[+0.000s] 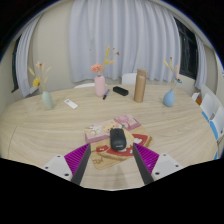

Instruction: Arrange mouse

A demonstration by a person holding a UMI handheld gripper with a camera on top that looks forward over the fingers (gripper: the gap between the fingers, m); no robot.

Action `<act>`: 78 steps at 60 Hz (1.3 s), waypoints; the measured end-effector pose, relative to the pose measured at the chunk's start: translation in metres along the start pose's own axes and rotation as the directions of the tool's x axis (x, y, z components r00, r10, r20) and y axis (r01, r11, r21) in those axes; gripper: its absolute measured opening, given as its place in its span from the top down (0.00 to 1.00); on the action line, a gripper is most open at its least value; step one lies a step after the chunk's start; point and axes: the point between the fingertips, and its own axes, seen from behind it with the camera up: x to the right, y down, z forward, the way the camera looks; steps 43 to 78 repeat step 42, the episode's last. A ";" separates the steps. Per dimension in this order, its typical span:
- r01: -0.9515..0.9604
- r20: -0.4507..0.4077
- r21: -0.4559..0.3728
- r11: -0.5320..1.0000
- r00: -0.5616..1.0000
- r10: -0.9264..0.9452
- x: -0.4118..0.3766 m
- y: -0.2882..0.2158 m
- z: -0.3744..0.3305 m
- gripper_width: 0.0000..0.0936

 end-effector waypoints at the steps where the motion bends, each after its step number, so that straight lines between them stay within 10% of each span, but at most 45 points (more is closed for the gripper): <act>1: 0.005 0.004 -0.001 1.000 1.000 -0.005 -0.003 0.003 -0.008 0.08; 78: 0.053 0.026 -0.039 0.998 0.998 -0.052 -0.047 0.073 -0.093 0.09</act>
